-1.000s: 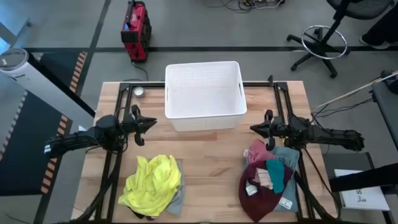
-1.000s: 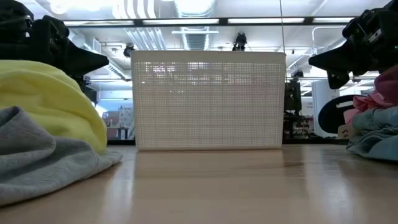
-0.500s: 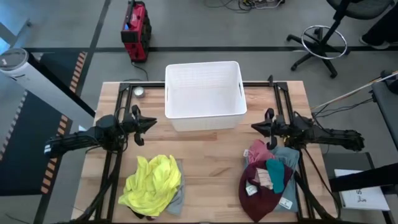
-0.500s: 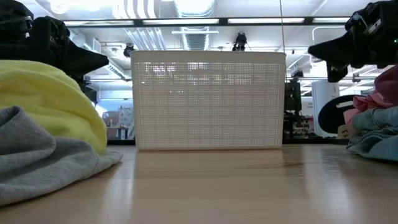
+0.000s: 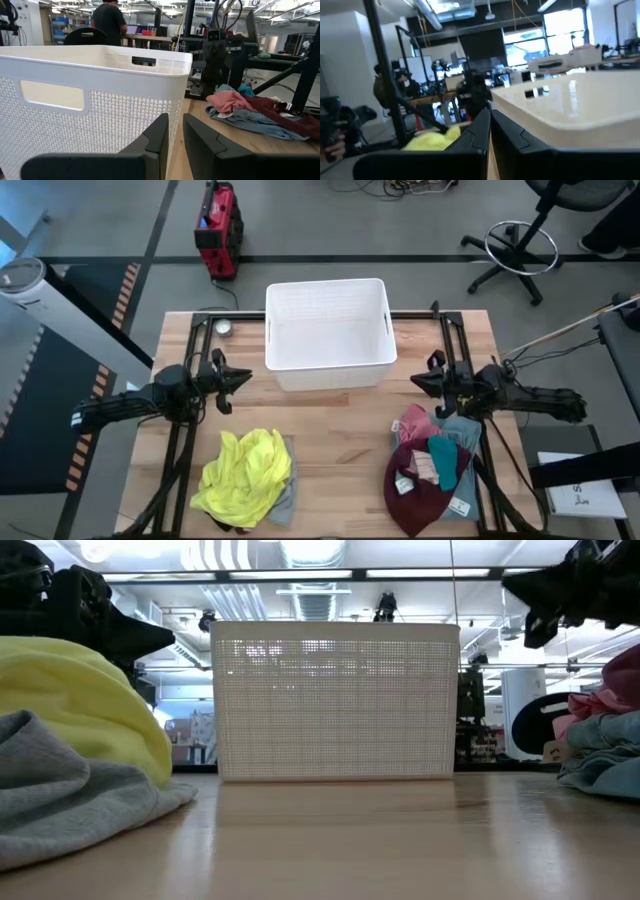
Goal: Sort clothes
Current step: Put the blue sock into the white laundry bin
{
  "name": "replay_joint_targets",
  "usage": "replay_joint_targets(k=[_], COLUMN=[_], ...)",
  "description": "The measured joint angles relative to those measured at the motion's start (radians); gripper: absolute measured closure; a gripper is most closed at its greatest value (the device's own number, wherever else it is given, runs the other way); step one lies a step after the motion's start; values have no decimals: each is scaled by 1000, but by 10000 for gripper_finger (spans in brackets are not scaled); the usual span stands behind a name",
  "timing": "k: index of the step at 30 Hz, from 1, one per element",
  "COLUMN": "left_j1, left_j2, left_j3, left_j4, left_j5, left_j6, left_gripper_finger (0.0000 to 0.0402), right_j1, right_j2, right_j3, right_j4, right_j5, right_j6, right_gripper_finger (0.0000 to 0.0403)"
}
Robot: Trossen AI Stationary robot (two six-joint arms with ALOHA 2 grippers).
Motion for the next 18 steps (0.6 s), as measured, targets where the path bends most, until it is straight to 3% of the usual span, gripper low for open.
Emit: replay_joint_targets(k=[9, 18], left_j1=[0, 0], left_j2=[0, 0], left_j3=[0, 0], left_j4=[-2, 1], left_j5=[0, 0], left_j6=[0, 0], left_gripper_finger=[356, 356], right_j1=[2, 12], right_j2=[134, 420], right_j3=[177, 356], right_j4=[-155, -238], right_j5=[-95, -153], right_j6=[-54, -82], right_gripper_finger=[403, 403])
